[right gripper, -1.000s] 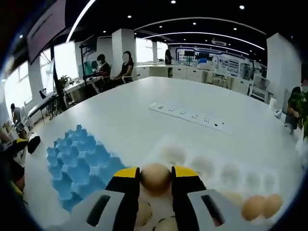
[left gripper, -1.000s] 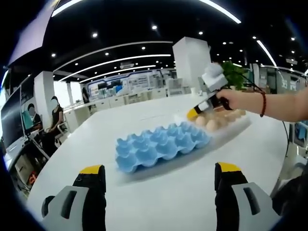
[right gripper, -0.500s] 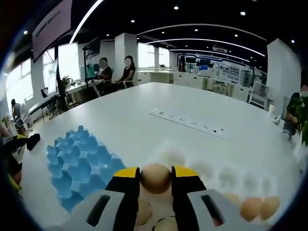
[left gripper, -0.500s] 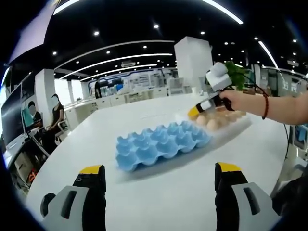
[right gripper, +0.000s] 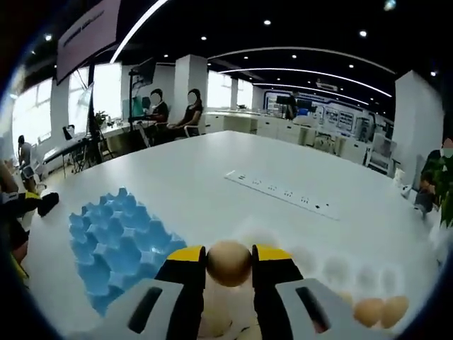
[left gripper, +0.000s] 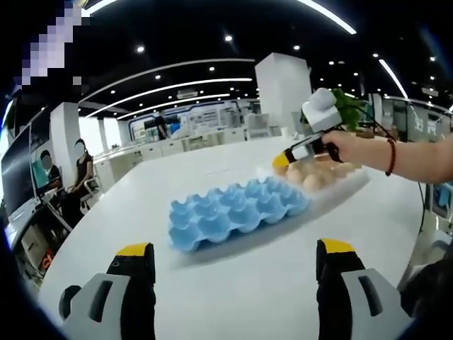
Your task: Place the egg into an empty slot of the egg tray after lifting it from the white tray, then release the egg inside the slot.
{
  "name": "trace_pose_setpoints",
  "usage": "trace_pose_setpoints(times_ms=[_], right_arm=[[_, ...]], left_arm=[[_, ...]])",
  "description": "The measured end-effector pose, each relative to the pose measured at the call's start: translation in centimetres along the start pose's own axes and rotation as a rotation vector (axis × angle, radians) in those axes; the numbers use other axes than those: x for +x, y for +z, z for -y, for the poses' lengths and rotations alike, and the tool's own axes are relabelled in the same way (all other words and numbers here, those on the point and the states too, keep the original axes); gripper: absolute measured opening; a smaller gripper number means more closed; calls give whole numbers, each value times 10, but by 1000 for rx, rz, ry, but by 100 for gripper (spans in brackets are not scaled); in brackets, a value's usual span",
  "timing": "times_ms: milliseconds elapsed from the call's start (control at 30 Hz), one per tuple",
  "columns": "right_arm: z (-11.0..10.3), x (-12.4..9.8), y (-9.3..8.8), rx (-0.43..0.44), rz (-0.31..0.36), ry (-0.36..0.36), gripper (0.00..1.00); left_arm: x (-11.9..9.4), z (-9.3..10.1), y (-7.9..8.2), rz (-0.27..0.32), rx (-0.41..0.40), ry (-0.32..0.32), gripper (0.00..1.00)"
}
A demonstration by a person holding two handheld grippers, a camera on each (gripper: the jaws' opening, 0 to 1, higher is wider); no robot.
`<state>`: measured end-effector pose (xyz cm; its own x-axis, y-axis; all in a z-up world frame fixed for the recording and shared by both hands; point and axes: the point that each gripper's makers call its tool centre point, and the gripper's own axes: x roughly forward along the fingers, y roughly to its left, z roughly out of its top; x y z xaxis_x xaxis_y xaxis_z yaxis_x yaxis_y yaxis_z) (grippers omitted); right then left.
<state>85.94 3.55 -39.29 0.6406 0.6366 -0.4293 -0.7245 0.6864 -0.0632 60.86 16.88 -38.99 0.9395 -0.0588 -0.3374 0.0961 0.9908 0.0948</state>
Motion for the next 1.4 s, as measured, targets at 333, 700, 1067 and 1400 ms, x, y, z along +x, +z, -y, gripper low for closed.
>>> trace_pose_setpoints(times_ms=[333,700,1067,1400], right_arm=[[-18,5,15,-12,24,32,26],[-52,12,22,-47,32,92,26],[-87,19,29,-43,39,172,26],[-113,30,37,-53,37,220,26]], left_arm=[[3,3,3,5,7,-10,97],[0,0,-1,0,-3,-4,97],[-8,-1,-2,3,1,1,97],[-15,-10,-4,-7,3,20,97]])
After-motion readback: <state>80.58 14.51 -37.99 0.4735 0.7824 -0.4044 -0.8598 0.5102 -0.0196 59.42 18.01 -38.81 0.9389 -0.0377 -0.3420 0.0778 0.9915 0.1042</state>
